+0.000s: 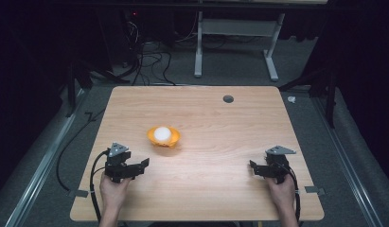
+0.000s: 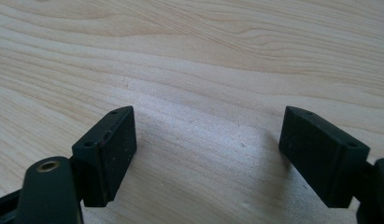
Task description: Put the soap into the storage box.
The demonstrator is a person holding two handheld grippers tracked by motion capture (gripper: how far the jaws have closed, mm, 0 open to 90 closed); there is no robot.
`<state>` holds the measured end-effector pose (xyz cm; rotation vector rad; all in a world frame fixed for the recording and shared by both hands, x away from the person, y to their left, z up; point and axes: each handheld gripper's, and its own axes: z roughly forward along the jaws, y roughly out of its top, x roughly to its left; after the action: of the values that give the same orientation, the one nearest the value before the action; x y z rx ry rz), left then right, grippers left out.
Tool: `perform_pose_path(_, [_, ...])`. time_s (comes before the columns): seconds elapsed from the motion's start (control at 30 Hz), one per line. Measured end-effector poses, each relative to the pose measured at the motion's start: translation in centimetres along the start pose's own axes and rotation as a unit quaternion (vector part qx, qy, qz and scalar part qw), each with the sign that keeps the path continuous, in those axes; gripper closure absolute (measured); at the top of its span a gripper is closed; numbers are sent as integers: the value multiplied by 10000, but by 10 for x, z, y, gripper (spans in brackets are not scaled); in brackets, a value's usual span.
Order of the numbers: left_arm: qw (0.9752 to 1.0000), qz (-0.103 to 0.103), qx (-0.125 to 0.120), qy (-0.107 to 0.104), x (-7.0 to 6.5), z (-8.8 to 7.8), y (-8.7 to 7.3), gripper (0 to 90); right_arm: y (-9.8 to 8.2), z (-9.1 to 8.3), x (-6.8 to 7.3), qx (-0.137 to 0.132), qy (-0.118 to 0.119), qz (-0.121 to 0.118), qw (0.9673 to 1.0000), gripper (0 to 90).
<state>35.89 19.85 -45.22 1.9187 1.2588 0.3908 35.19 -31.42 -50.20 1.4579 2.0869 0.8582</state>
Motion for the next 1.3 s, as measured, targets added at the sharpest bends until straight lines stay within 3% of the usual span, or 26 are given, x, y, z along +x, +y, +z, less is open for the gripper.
perform_pose_path(0.43, [9999, -93, 114, -6, 1, 4, -11, 193, 0, 0, 0, -1, -2, 1, 10000, 200])
perform_pose_path(1.3, [9992, -84, 386, 65, -2, 24, -30, 195, 0, 0, 0, 2, -2, 7, 10000, 200])
